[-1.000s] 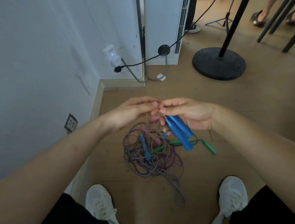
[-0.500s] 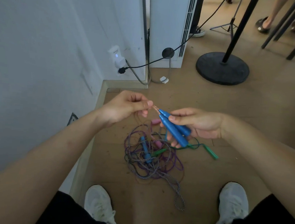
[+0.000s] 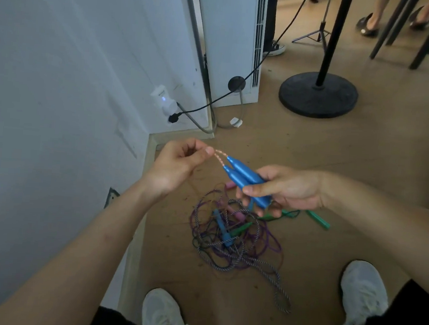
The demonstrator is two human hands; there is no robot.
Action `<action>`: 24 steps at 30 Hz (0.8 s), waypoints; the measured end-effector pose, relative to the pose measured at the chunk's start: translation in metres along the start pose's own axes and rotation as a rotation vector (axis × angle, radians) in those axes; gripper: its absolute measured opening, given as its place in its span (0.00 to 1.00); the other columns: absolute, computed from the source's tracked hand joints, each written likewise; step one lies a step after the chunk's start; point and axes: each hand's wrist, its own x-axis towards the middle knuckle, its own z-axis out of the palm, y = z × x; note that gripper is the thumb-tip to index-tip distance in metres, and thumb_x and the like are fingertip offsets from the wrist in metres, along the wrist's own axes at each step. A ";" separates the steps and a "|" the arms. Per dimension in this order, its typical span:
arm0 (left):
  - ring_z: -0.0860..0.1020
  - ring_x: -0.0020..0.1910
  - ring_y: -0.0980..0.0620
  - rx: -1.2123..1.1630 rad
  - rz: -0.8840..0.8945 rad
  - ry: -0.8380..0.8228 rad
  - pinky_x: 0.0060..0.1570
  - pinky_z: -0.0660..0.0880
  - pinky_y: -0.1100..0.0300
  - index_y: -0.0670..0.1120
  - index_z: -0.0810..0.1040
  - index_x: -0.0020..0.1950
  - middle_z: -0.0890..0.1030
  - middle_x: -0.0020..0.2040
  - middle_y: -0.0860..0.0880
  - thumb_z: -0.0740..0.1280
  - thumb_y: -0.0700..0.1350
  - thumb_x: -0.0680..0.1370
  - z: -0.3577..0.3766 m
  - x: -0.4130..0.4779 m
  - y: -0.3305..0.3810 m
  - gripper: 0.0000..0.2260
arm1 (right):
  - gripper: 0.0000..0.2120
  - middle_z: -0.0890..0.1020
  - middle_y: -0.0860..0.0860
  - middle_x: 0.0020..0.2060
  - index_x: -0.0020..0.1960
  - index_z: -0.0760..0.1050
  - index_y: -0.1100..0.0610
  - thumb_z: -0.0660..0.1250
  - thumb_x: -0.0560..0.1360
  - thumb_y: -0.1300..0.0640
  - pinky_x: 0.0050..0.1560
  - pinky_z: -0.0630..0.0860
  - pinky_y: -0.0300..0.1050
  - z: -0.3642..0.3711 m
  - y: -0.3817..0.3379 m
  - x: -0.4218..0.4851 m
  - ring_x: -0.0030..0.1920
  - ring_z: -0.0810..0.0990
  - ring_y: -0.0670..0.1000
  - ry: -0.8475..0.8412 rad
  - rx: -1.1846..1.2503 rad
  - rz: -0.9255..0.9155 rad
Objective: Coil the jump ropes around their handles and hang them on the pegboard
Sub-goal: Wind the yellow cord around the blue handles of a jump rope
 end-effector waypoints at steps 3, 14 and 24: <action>0.66 0.29 0.48 0.006 0.013 0.053 0.32 0.67 0.53 0.45 0.83 0.48 0.72 0.27 0.55 0.68 0.47 0.80 0.001 0.001 -0.001 0.07 | 0.19 0.78 0.54 0.39 0.65 0.71 0.67 0.63 0.81 0.54 0.23 0.68 0.36 0.002 -0.001 0.001 0.32 0.75 0.48 0.079 0.040 -0.046; 0.75 0.28 0.54 -0.259 -0.118 0.039 0.35 0.77 0.58 0.45 0.77 0.48 0.82 0.34 0.51 0.64 0.41 0.82 0.016 -0.005 -0.008 0.04 | 0.24 0.71 0.48 0.32 0.74 0.64 0.58 0.58 0.81 0.51 0.31 0.54 0.40 0.000 -0.015 -0.007 0.29 0.66 0.44 0.137 0.461 -0.296; 0.67 0.22 0.54 -0.209 -0.156 -0.090 0.22 0.65 0.64 0.42 0.79 0.42 0.82 0.33 0.47 0.70 0.43 0.79 0.052 -0.019 0.017 0.07 | 0.21 0.70 0.47 0.33 0.70 0.68 0.61 0.56 0.81 0.52 0.24 0.60 0.34 -0.002 -0.013 -0.012 0.29 0.67 0.42 -0.110 0.484 -0.297</action>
